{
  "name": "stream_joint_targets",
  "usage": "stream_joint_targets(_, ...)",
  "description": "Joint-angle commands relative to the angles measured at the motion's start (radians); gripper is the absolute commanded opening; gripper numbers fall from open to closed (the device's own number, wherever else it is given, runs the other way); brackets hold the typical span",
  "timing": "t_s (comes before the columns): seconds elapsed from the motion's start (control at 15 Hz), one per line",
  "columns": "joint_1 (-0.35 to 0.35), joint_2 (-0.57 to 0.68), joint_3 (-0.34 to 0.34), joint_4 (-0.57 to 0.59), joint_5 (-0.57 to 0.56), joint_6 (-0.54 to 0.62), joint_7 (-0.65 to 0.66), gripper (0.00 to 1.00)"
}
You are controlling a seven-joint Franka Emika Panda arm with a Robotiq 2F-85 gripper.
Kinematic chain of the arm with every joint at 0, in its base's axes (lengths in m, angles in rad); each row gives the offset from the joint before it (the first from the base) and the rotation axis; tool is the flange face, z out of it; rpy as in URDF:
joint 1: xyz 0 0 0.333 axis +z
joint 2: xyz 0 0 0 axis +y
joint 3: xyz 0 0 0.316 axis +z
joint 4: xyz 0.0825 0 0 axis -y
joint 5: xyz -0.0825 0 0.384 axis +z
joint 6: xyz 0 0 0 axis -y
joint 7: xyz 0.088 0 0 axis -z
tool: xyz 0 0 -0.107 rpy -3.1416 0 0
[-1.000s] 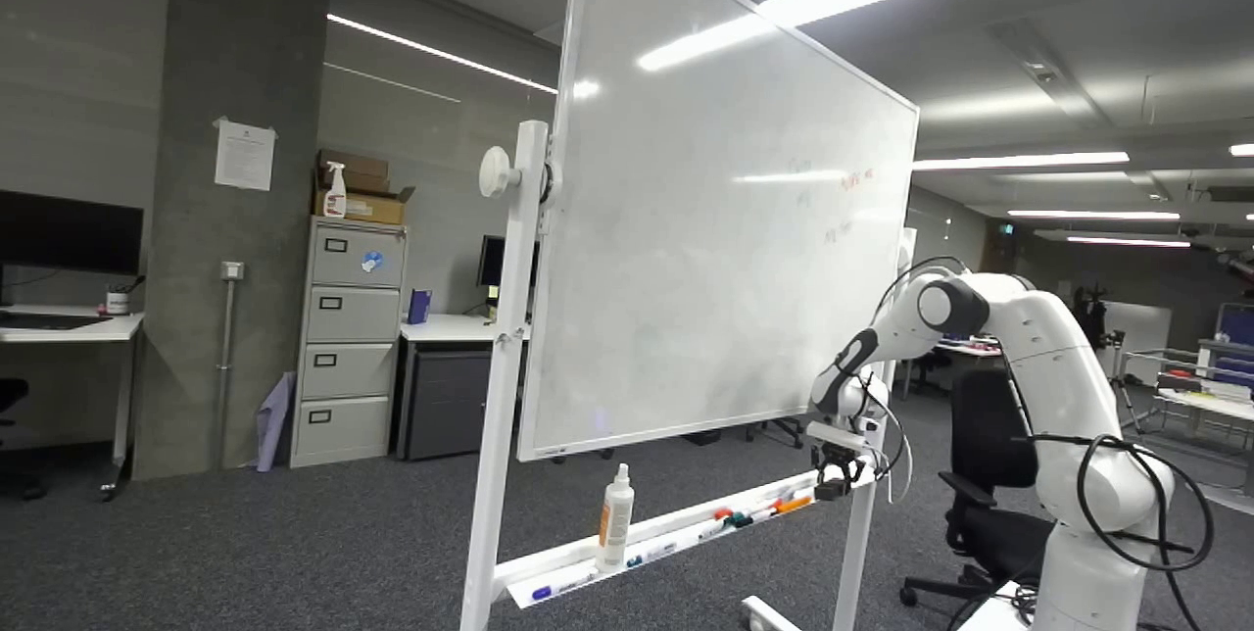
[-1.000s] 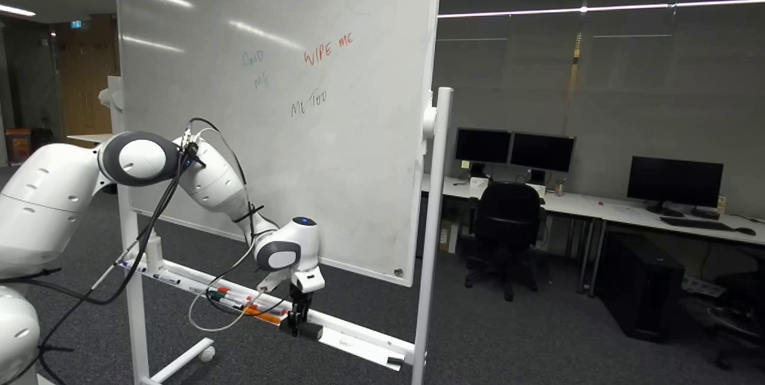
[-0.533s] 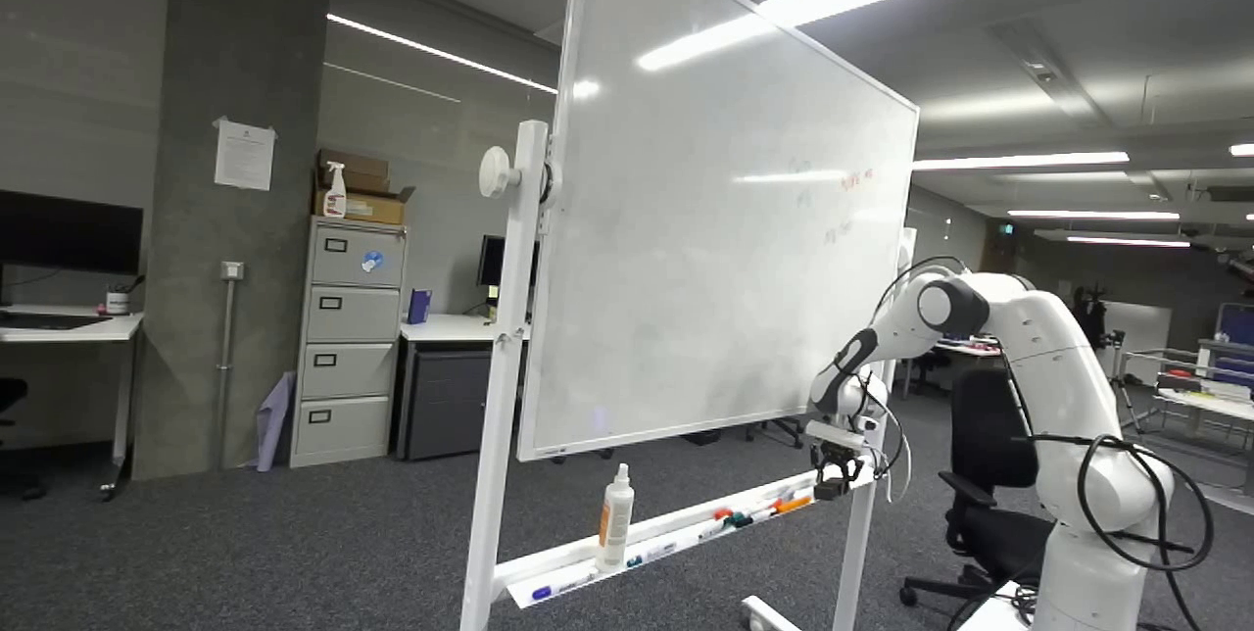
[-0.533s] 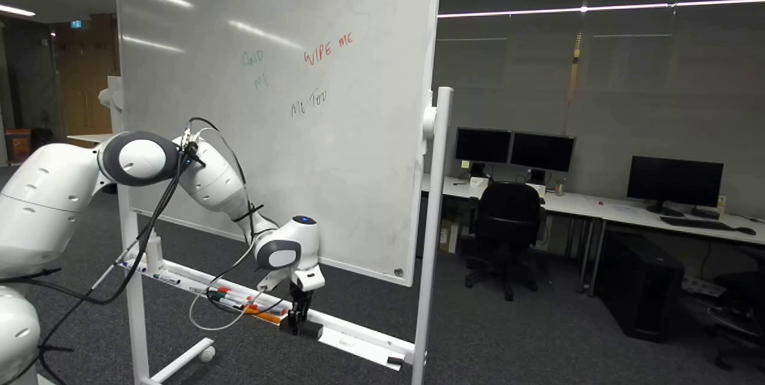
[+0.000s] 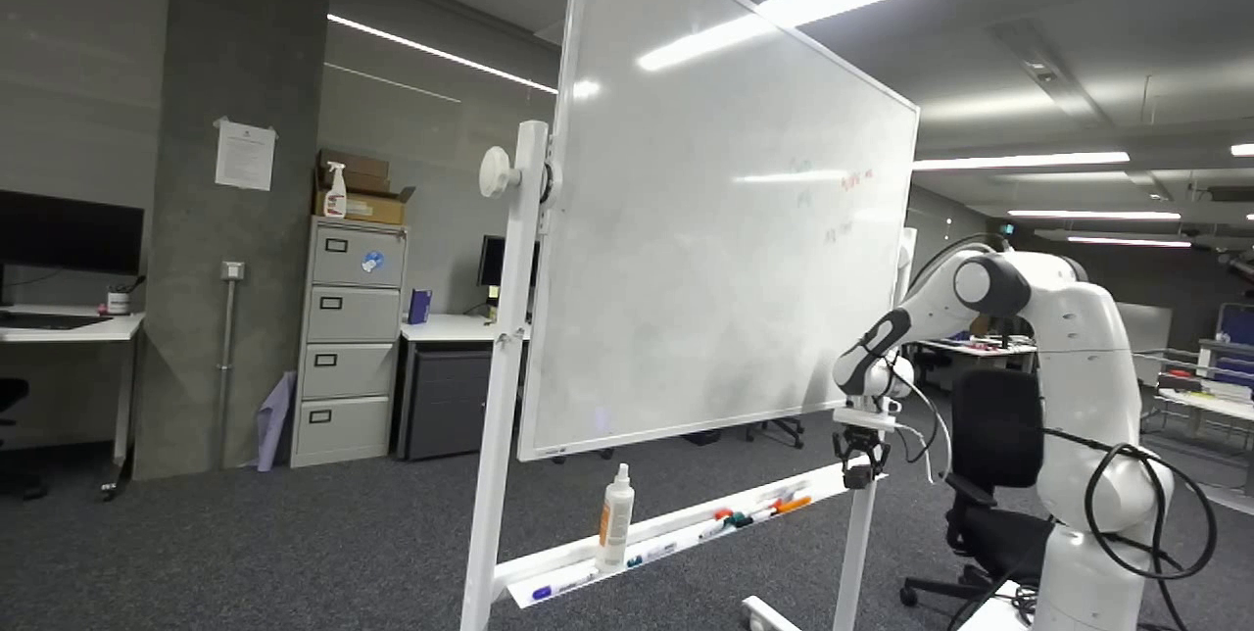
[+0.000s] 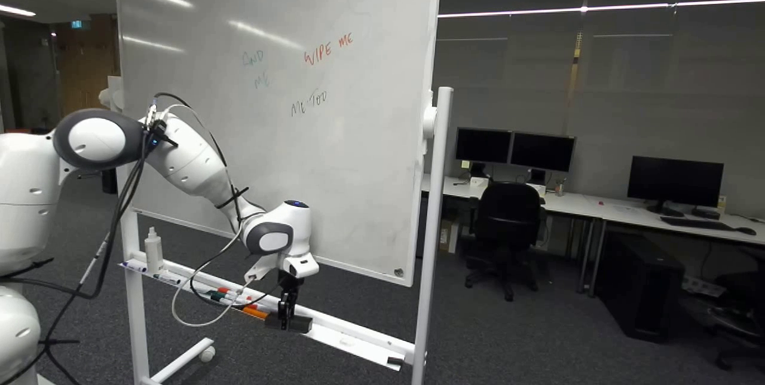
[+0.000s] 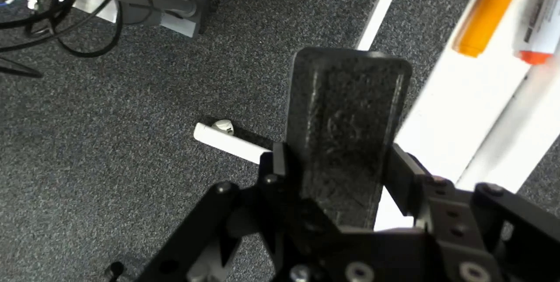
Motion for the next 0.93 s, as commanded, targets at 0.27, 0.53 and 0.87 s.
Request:
stream_joint_targets(0.27,-0.115,-0.445,-0.04,-0.248,-0.21,-0.192,-0.28,0.34)
stream_joint_targets(0.53,-0.192,-0.658,-0.038,-0.297,-0.241,-0.282,-0.512,0.34)
stream_joint_targets(0.87,-0.232,-0.94,-0.041,-0.298,-0.235,-0.455,-0.771,0.34)
